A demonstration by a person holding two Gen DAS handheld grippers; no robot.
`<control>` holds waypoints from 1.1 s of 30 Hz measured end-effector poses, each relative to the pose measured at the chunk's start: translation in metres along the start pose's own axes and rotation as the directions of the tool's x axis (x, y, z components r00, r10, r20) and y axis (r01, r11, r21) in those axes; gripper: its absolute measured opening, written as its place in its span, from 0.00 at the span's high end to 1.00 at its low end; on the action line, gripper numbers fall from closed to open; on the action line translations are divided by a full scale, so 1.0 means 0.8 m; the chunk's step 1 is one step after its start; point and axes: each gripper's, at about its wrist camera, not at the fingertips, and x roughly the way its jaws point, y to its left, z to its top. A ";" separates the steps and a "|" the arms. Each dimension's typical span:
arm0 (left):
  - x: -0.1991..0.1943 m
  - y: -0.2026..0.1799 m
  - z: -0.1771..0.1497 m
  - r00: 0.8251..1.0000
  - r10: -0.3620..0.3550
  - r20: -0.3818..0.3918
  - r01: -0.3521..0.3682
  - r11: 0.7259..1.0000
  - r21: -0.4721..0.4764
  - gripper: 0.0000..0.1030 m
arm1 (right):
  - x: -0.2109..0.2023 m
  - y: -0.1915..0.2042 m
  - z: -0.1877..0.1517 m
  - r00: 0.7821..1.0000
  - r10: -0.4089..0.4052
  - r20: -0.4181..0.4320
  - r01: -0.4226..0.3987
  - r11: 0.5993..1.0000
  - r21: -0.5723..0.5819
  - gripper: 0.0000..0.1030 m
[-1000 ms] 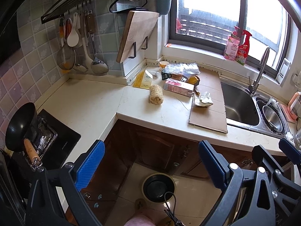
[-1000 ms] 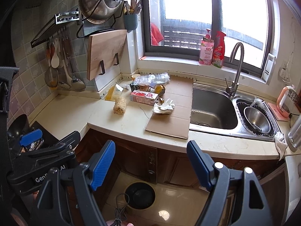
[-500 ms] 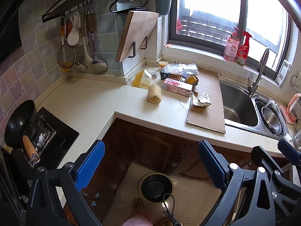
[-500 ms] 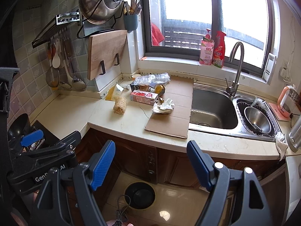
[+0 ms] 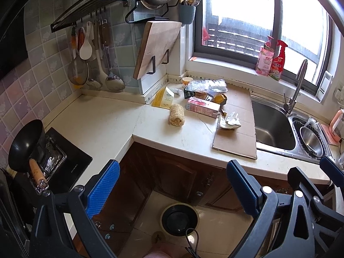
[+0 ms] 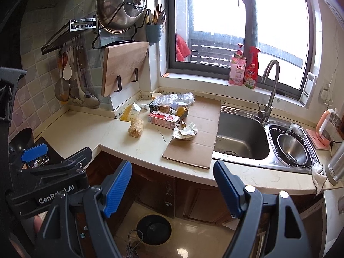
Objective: Collect trash
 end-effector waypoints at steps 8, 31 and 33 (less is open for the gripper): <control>0.000 -0.001 0.011 0.999 0.036 0.023 -0.037 0.999 0.005 0.04 | 0.007 0.000 0.010 1.000 0.015 0.021 -0.014 1.000 -0.015 0.23; 0.198 0.027 0.134 0.994 -0.101 -0.049 0.103 0.994 0.046 0.04 | 0.190 -0.007 0.089 0.989 -0.077 -0.130 0.089 0.992 0.089 0.23; 0.229 0.027 0.146 0.989 -0.125 -0.082 0.130 0.990 0.052 0.04 | 0.214 -0.015 0.093 0.984 -0.072 -0.166 0.091 0.990 0.112 0.23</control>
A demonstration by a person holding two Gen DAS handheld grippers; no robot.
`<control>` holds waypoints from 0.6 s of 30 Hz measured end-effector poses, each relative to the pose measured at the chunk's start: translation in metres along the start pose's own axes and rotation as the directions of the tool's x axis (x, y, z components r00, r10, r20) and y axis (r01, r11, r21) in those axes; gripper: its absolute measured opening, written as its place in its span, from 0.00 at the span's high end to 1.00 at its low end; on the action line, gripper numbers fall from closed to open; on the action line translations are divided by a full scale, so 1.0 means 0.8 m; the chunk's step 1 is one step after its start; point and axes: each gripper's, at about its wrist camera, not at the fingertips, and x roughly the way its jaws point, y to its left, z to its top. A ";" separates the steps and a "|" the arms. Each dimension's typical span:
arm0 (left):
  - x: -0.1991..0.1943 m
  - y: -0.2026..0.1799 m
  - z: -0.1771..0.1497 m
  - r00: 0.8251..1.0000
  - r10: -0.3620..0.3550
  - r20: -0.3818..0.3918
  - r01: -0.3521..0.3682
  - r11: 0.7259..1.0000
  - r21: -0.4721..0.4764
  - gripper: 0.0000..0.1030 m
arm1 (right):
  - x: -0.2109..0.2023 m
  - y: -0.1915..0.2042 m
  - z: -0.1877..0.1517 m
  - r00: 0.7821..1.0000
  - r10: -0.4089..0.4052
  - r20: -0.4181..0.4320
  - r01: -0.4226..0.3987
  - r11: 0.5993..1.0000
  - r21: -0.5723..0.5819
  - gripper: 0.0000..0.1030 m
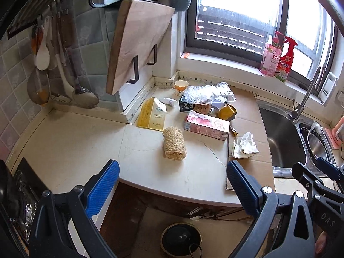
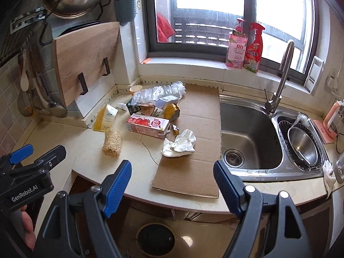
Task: Collect trash
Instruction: 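Grasp the loofah with the left tool while the right tool grasps the white wrapper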
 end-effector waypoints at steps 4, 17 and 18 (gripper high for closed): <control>0.057 0.001 0.020 0.993 -0.077 -0.090 0.079 0.997 0.020 0.04 | 0.044 -0.012 0.009 0.997 -0.031 -0.064 0.033 0.999 0.036 0.23; 0.208 0.020 0.033 0.946 -0.129 -0.297 0.131 0.991 -0.013 0.04 | 0.184 -0.058 0.020 0.965 0.048 -0.259 0.003 0.981 0.192 0.24; 0.218 0.023 0.032 0.944 -0.126 -0.304 0.127 0.992 -0.018 0.04 | 0.196 -0.062 0.021 0.961 0.059 -0.272 -0.003 0.980 0.201 0.26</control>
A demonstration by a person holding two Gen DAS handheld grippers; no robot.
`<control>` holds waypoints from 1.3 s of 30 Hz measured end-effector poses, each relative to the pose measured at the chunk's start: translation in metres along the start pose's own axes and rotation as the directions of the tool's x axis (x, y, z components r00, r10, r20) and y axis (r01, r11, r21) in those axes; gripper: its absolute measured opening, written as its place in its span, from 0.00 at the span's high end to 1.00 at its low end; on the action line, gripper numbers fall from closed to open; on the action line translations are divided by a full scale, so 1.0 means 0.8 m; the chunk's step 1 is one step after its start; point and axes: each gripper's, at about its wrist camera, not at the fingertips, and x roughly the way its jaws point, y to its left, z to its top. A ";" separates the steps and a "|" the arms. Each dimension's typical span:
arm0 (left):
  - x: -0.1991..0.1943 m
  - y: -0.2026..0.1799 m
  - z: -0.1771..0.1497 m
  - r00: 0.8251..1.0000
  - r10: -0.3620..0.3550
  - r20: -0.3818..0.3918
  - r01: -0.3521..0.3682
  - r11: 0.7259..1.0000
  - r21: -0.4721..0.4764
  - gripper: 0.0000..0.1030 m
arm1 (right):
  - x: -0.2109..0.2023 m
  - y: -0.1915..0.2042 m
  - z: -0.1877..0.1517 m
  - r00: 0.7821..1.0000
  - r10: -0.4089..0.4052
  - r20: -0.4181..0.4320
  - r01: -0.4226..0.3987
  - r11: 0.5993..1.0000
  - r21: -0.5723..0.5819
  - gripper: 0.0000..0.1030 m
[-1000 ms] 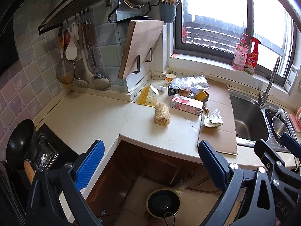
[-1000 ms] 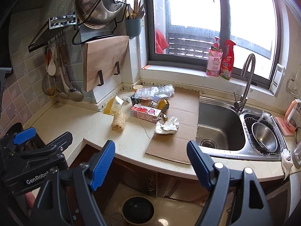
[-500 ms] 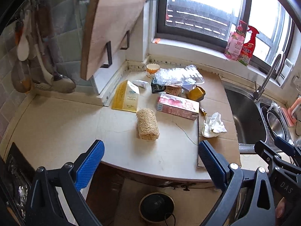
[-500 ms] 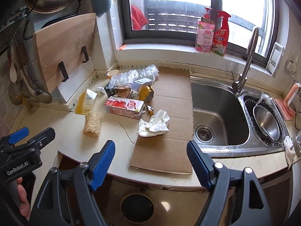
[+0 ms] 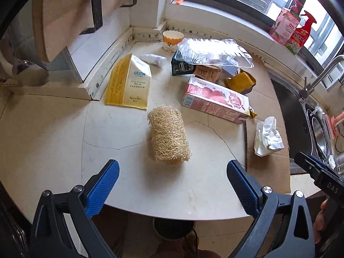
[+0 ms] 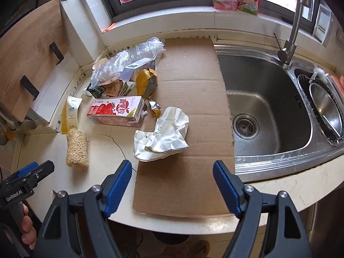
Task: Collect trash
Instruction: 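Grasp the loofah with the left tool while the right tool grasps the white wrapper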
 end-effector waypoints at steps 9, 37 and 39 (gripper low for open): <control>0.072 0.033 0.024 0.995 -0.055 -0.079 0.044 0.989 -0.142 0.04 | 0.088 -0.021 0.038 0.993 0.084 -0.088 -0.077 0.994 0.080 0.45; 0.001 -0.013 -0.010 0.997 -0.082 -0.011 0.080 0.989 -0.124 0.63 | -0.017 0.013 -0.005 0.967 0.252 0.034 -0.252 0.967 -0.027 0.69; -0.030 -0.019 -0.029 0.997 -0.079 0.017 0.080 0.991 -0.106 0.63 | -0.039 0.015 -0.018 0.960 0.275 0.046 -0.272 0.961 -0.049 0.69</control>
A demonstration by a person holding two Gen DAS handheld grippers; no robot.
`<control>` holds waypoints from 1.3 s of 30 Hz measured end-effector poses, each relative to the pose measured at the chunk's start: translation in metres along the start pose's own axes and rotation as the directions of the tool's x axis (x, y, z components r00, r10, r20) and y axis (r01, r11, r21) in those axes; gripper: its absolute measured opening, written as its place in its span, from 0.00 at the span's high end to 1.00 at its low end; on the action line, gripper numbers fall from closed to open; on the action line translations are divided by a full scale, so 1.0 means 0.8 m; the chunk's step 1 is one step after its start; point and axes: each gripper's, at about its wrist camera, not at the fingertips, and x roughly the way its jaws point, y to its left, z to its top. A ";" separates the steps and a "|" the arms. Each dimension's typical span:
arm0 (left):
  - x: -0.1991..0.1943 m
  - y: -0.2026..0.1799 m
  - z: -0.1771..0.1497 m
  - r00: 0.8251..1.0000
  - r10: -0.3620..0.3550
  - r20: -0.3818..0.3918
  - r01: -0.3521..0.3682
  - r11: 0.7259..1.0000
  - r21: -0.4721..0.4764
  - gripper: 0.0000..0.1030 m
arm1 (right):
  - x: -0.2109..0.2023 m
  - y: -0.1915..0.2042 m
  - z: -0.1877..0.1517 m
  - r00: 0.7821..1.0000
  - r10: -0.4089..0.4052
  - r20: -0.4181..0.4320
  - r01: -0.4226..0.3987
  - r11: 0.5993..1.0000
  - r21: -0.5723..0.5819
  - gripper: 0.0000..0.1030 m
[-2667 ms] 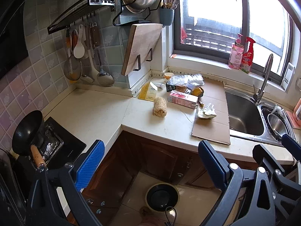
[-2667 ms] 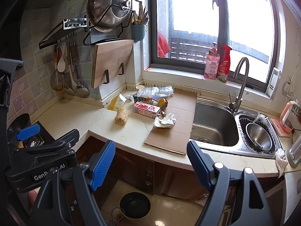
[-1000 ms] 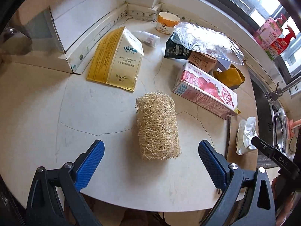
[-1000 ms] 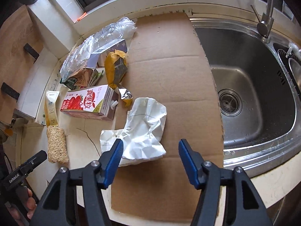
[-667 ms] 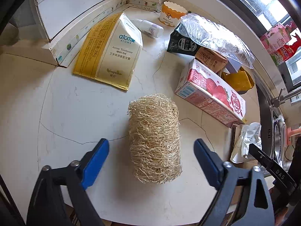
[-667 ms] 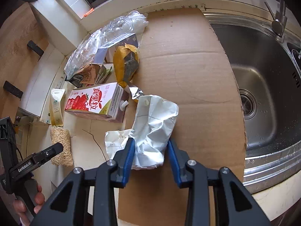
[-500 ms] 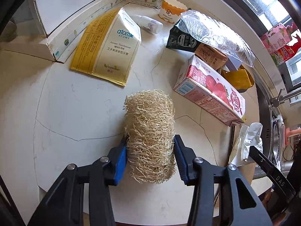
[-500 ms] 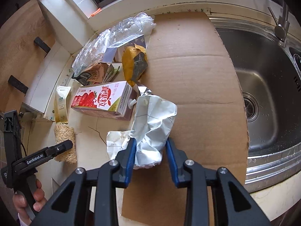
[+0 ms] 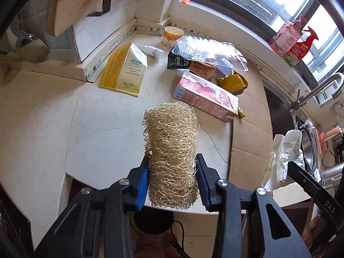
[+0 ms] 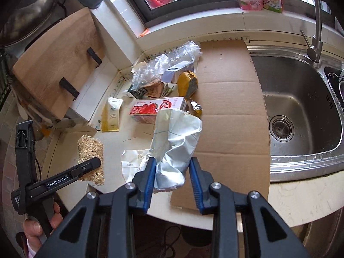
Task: Collect trash
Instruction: 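Carry loofah and wrapper down over the black bin and release both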
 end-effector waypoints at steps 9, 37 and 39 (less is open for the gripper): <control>-0.097 -0.016 -0.103 0.991 0.094 0.096 -0.099 0.994 0.040 0.63 | -0.056 0.026 -0.074 0.995 0.099 -0.034 -0.102 0.990 -0.098 0.69; 0.077 0.020 -0.356 0.973 0.176 -0.151 -0.171 0.984 0.046 0.62 | 0.105 -0.035 -0.334 0.937 -0.043 -0.345 -0.036 0.975 -0.218 0.69; 0.116 0.033 -0.366 0.975 0.156 -0.157 -0.150 0.987 0.052 0.62 | 0.142 -0.048 -0.348 0.934 -0.044 -0.354 -0.030 0.979 -0.202 0.68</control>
